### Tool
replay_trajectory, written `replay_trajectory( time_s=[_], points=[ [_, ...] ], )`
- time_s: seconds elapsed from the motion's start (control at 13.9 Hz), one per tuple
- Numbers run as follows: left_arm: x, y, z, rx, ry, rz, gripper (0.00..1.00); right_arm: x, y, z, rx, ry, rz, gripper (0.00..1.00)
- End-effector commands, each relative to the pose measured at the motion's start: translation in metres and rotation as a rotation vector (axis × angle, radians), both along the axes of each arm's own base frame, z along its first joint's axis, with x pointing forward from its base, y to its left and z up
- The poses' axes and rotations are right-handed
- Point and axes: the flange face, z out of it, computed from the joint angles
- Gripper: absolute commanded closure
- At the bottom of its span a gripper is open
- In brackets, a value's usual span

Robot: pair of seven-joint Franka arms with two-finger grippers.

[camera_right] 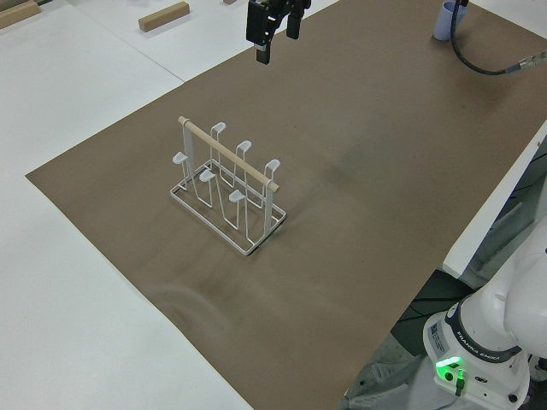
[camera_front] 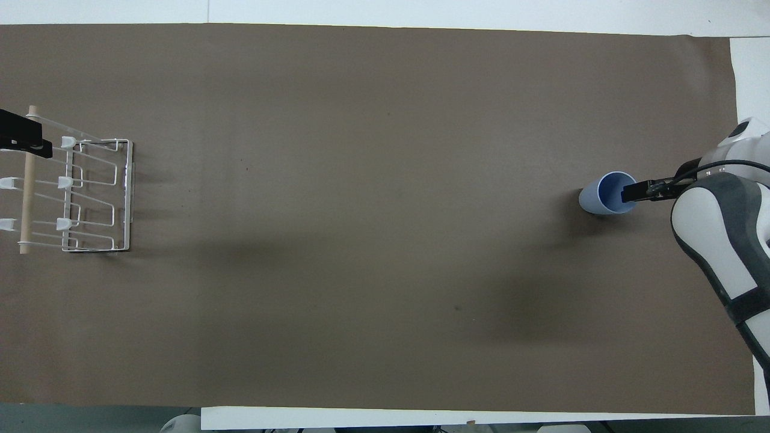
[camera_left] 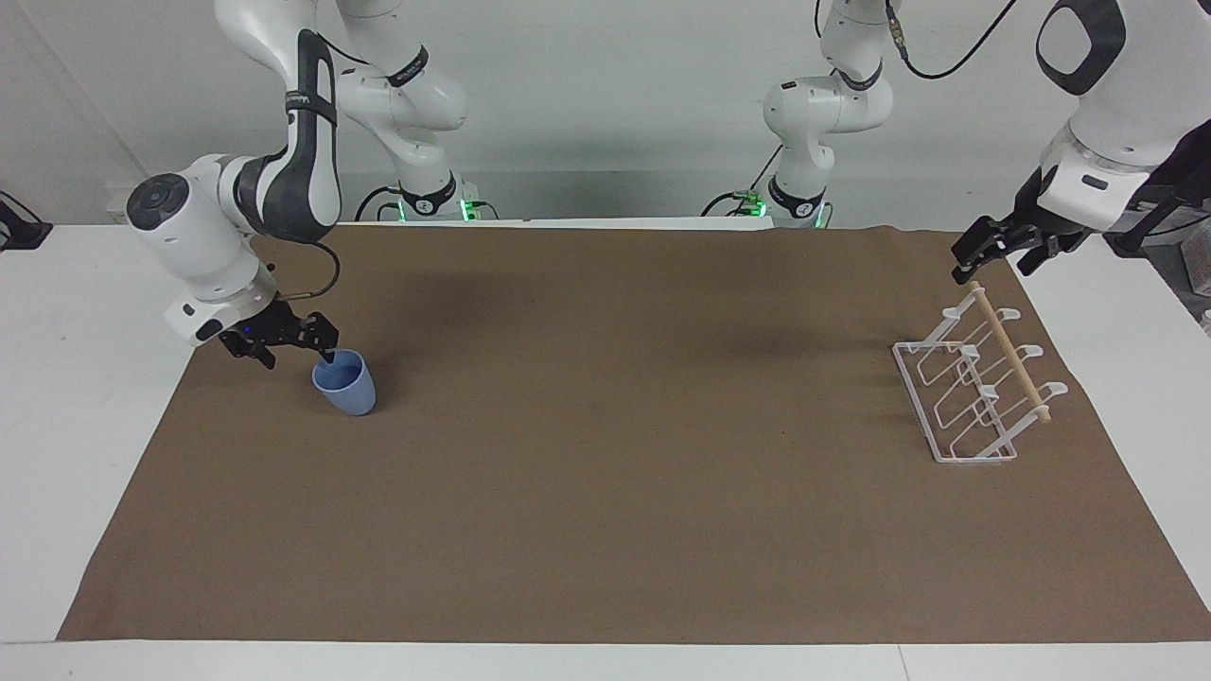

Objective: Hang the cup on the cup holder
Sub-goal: 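Reach the right gripper to the blue cup and grasp its rim, then lift the blue cup with the right gripper toward the table center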

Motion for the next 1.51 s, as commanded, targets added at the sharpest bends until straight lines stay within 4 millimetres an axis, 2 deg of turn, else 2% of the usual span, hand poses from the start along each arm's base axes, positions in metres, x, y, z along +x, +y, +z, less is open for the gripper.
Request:
replay_trajectory(
  time_s=[0.0,0.14,0.29,0.65,0.79,0.94,1.01,1.08,1.23,1.3,1.44],
  points=[
    [-0.005,0.004,0.001,0.011,0.01,0.005,0.0,0.004,0.003,-0.018,0.006,-0.01,-0.015,0.0],
    [-0.005,0.004,0.001,0.011,0.01,0.005,0.0,0.004,0.003,-0.022,0.007,-0.005,0.001,0.0],
    [-0.005,0.004,0.001,0.011,0.009,0.005,0.0,0.002,0.003,-0.029,0.009,0.008,0.023,0.12],
    [-0.005,0.004,0.001,0.011,0.009,0.005,0.0,-0.002,0.001,-0.034,0.012,0.018,0.053,0.79],
    [-0.005,0.004,0.001,0.011,0.01,0.005,0.0,-0.001,0.002,-0.036,0.013,0.024,0.056,0.98],
    [-0.005,0.004,0.001,0.011,0.009,0.005,0.0,0.002,0.003,-0.032,0.015,0.027,0.062,1.0],
    [-0.005,0.004,0.001,0.011,0.01,0.005,0.0,0.007,0.004,-0.025,0.018,0.042,0.069,1.0],
    [-0.005,0.004,0.001,0.011,0.01,0.005,0.0,0.016,0.01,-0.002,0.027,0.066,0.09,1.0],
    [-0.005,0.004,0.001,0.011,0.01,0.005,0.0,0.03,0.042,0.053,0.046,0.112,0.142,1.0],
    [-0.005,0.004,0.001,0.011,0.009,0.005,0.0,0.033,0.062,0.074,0.068,0.121,0.166,1.0],
    [-0.005,0.004,0.001,0.011,0.01,0.005,0.0,0.032,0.099,0.101,0.194,0.133,0.186,1.0]
  ],
)
